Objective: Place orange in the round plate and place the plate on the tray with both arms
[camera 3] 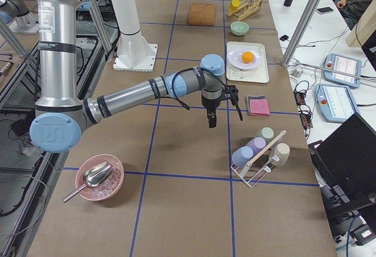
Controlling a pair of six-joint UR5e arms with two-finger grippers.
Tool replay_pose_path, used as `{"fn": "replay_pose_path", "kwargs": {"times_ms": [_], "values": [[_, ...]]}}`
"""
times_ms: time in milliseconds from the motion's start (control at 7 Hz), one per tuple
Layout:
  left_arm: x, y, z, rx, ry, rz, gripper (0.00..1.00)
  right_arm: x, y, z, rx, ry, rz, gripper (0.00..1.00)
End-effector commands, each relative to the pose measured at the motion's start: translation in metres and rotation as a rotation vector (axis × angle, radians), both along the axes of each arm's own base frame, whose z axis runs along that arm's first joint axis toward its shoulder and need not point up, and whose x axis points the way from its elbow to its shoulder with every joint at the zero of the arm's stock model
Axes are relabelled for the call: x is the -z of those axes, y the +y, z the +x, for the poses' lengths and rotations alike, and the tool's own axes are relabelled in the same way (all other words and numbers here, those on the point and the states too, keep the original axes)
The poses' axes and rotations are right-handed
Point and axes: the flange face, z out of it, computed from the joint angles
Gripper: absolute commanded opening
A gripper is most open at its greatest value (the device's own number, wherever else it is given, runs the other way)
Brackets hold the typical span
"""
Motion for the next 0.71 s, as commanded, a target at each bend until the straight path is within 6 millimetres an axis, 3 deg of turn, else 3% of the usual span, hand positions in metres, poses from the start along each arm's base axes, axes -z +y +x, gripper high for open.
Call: {"fn": "replay_pose_path", "kwargs": {"times_ms": [0, 143, 571], "values": [[-0.032, 0.006, -0.027, 0.041, -0.012, -0.053, 0.99, -0.049, 0.04, 0.033, -0.029, -0.004, -0.095, 1.0], [-0.049, 0.02, -0.031, 0.046, -0.018, -0.088, 0.99, -0.058, 0.049, 0.04, -0.041, 0.0, -0.116, 1.0], [-0.054, 0.025, -0.033, 0.047, -0.019, -0.101, 0.99, -0.062, 0.054, 0.055, -0.039, 0.002, -0.093, 1.0]]}}
